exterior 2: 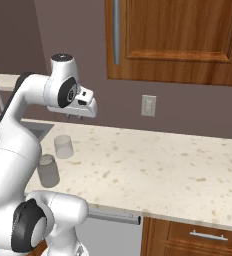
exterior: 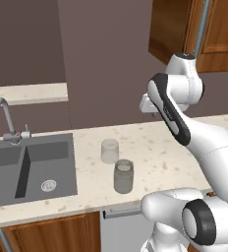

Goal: Place the jar in the left basin and the glass cup in the right basin of the sink.

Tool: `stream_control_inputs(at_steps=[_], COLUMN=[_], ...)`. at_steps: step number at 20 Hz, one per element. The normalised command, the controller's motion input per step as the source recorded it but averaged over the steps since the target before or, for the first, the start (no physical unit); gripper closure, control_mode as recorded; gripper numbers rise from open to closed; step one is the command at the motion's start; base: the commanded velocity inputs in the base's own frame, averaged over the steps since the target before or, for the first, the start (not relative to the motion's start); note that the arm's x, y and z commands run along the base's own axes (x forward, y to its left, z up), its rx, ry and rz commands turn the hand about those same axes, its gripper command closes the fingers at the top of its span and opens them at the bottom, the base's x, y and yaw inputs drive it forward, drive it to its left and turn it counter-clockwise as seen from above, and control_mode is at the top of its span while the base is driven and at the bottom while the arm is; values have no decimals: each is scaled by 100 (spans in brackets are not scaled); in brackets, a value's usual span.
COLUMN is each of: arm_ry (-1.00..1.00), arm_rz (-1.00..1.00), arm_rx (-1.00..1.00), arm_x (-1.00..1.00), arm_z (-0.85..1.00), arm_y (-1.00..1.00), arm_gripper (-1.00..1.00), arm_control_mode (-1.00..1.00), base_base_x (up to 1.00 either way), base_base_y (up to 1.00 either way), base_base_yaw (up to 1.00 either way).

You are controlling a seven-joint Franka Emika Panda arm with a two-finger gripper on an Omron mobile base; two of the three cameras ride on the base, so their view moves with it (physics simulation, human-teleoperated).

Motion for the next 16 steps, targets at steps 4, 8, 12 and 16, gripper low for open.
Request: stream_control_inputs(at_steps=[4,8,12,16], arm_ry=[0,0,0,0], arm_rz=[0,0,0,0], arm_rx=[0,0,0,0], arm_x=[0,0,0,0], arm_z=[0,0,0,0], arm_y=[0,0,0,0], arm_gripper=[-100,-100,-100,-100], arm_control_mode=[100,100,100,100], base_base_x=[0,-5,-30,-32], base_base_y=[0,0,0,0], base_base_yaw=[0,0,0,0])
